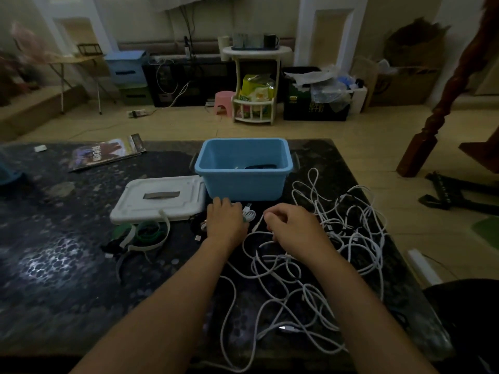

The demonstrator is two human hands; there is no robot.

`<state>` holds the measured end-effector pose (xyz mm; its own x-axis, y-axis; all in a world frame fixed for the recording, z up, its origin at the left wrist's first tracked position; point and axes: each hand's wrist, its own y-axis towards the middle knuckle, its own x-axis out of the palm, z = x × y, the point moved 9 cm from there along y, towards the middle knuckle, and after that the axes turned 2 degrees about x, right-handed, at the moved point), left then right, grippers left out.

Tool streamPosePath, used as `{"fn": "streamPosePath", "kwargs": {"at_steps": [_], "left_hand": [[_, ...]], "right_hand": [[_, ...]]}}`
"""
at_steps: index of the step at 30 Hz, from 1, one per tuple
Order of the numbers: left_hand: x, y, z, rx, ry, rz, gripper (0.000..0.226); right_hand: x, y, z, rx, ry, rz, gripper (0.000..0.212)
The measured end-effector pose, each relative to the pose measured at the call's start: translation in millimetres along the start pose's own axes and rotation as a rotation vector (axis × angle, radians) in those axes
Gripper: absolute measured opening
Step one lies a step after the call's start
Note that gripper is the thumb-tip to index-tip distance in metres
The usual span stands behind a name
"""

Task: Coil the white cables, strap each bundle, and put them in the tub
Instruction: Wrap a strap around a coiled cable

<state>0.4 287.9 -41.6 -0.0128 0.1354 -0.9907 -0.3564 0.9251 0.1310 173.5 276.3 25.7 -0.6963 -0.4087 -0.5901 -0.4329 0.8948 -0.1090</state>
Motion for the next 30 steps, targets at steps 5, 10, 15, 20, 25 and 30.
{"fn": "streamPosePath", "kwargs": {"at_steps": [5,10,15,20,25,30], "left_hand": [[-3.9,-2.0,-0.4,-0.002,-0.014,-0.047,0.036],[-18.2,-7.8,-6.5,0.050,-0.093,-0.081,0.035],[-21.4,-13.8,-21.5,0.035,-0.267,-0.072,0.026],[-18.9,-19.2,-23.6,0.027,-0.294,-0.032,0.029],[-15.7,-14.1,-11.3,0.041,-0.194,0.002,0.044],[-8.2,-5.4,-0.2,0.021,-0.139,-0.033,0.041]], "right_hand": [[5.1,-3.5,-4.1,-0.034,-0.105,-0.018,0.022],[2.1,-8.3,-8.9,-0.093,-0.250,-0.001,0.021],[-0.1,-10.9,-7.6,-0.064,-0.243,0.004,0.019],[0.6,-12.5,-10.0,-0.070,-0.261,0.020,0.020],[1.5,-10.1,-10.6,-0.074,-0.258,0.021,0.021],[-6.4,-7.8,-8.7,-0.088,-0.262,0.049,0.019]]}}
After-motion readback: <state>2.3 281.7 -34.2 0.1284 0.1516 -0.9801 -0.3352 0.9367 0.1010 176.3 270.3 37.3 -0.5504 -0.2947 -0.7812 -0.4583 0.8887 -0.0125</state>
